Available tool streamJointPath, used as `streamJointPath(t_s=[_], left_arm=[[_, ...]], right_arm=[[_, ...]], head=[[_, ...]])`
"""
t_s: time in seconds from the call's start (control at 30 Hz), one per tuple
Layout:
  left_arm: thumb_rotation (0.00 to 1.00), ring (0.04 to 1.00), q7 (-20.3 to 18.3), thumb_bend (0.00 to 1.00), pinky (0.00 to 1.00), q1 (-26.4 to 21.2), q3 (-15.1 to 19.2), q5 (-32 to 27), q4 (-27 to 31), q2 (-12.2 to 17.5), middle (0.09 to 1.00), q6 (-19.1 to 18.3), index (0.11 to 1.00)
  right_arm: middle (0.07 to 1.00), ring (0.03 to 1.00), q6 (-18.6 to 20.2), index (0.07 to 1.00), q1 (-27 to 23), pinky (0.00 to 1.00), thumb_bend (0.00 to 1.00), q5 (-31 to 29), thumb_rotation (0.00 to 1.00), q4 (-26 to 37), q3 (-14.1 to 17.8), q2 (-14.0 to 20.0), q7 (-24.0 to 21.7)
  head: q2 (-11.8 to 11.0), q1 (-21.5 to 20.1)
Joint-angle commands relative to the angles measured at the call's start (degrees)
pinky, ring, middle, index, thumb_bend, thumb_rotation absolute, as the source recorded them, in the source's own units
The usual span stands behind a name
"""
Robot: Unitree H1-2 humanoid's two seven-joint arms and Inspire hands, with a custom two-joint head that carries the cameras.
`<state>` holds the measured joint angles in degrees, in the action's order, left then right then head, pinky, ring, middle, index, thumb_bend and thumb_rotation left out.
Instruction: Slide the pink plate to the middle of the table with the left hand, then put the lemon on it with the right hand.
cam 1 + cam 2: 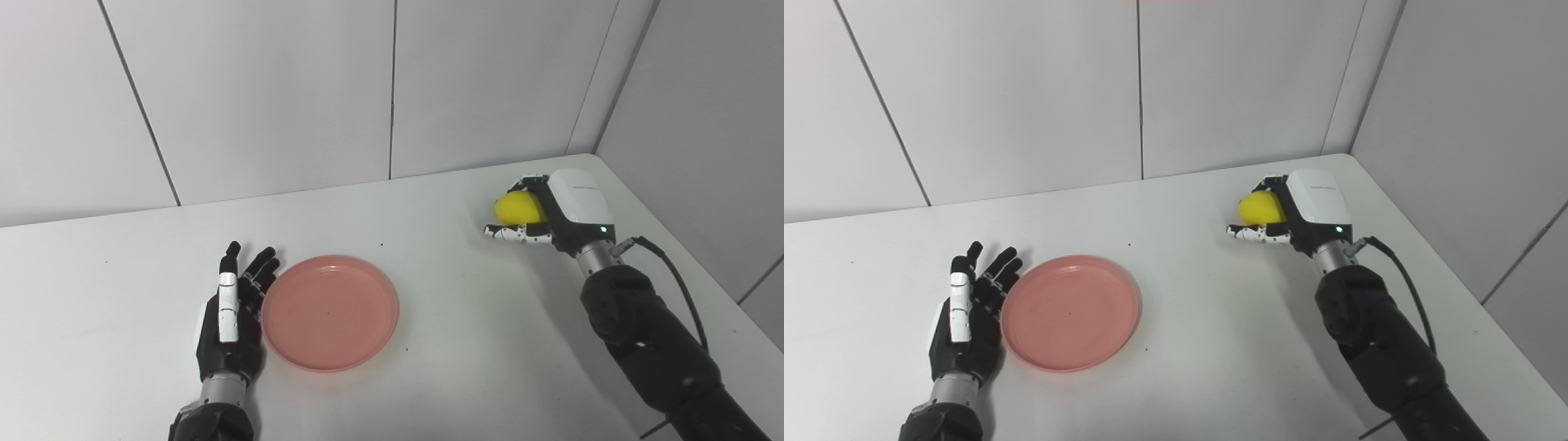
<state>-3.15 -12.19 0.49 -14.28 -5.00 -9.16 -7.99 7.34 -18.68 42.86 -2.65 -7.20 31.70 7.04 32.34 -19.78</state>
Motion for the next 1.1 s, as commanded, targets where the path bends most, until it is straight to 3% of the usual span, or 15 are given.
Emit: streamJointPath(t_s=[0.0,0.43,0.77,1.07], left_arm=[[0.82,0.848,0.8,0.77,0.93,1.3,-0.8,1.0,-0.6,-1.0,0.816,-2.0,0.990],[0.80,0.822,3.6,0.72,0.91,1.9,-1.7,1.9,-0.4,-3.2,0.785,-1.0,0.952],[0.79,0.824,3.8,0.72,0.89,1.7,-2.3,2.3,-1.4,-3.4,0.779,1.0,0.956],[0.77,0.794,4.7,0.72,0.83,1.5,-2.7,2.6,-2.1,-4.2,0.750,1.6,0.946]], right_arm=[[0.225,0.162,-0.6,0.254,-3.2,0.11,0.53,1.0,0.47,2.5,0.1,0.3,-0.5],[0.238,0.176,-1.7,0.264,-6.4,0.13,0.53,2.6,0.45,4.1,-3.1,-3.5,-3.8],[0.268,0.200,-2.6,0.314,-8.5,0.15,0.52,4.3,0.29,3.9,-6.4,-6.4,-4.2],[0.281,0.212,-4.0,0.303,-9.9,0.16,0.50,4.0,0.28,3.2,-8.4,-8.2,-4.9]], head=[[0.0,0.2],[-0.4,4.1],[-0.8,5.2],[-1.0,8.5]])
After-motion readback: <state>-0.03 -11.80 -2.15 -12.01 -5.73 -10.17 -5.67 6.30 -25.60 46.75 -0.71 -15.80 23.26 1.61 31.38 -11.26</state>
